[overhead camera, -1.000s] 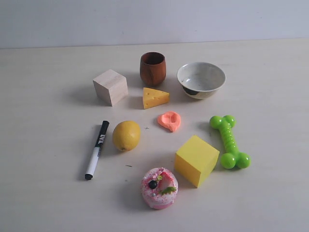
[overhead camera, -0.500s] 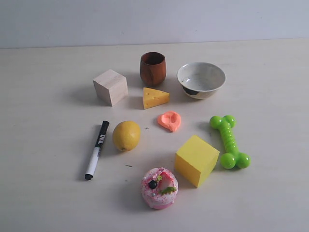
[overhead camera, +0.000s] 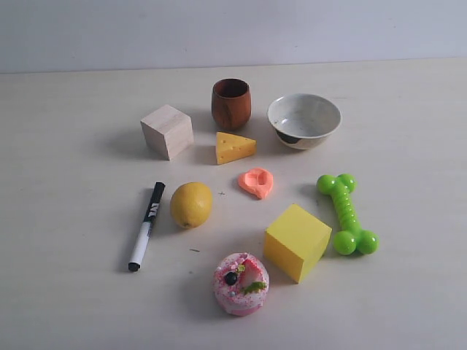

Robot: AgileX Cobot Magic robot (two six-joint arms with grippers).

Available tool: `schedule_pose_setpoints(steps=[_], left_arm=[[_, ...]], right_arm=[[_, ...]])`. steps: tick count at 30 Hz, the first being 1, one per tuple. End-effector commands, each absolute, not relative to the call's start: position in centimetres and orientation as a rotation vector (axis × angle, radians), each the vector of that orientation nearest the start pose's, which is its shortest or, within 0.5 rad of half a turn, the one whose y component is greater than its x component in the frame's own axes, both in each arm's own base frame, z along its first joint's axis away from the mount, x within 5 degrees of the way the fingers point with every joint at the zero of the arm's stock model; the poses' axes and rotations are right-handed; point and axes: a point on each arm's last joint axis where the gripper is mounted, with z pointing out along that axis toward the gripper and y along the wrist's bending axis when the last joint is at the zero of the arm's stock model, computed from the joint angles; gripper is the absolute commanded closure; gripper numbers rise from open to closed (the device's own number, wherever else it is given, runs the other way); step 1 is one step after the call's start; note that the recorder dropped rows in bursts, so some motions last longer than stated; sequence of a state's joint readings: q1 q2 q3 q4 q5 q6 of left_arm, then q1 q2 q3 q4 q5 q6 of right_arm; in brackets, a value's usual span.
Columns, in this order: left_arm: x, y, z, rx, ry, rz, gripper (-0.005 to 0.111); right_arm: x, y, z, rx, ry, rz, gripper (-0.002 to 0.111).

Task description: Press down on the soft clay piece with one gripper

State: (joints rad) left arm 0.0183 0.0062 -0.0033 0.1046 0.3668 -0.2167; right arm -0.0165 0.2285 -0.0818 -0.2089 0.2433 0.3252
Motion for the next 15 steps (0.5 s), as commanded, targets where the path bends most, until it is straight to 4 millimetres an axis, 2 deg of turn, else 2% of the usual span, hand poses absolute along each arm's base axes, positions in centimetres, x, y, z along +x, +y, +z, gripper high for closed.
schedule_pose_setpoints(steps=[1, 10, 15], left_arm=[[5.3, 0.4, 18.1, -0.155, 1.838, -0.040, 0.103], [5.3, 0.4, 18.1, -0.155, 1.838, -0.040, 0.103], [5.3, 0.4, 18.1, -0.155, 1.838, -0.040, 0.103]], right_arm=[[6.5, -0.6, 20.2, 0.159, 1.803, 0.021, 0.108], [5.3, -0.7, 18.5, 0.204, 1.823, 0.040, 0.108], [5.3, -0.6, 18.3, 0.188, 1.829, 0.031, 0.108]])
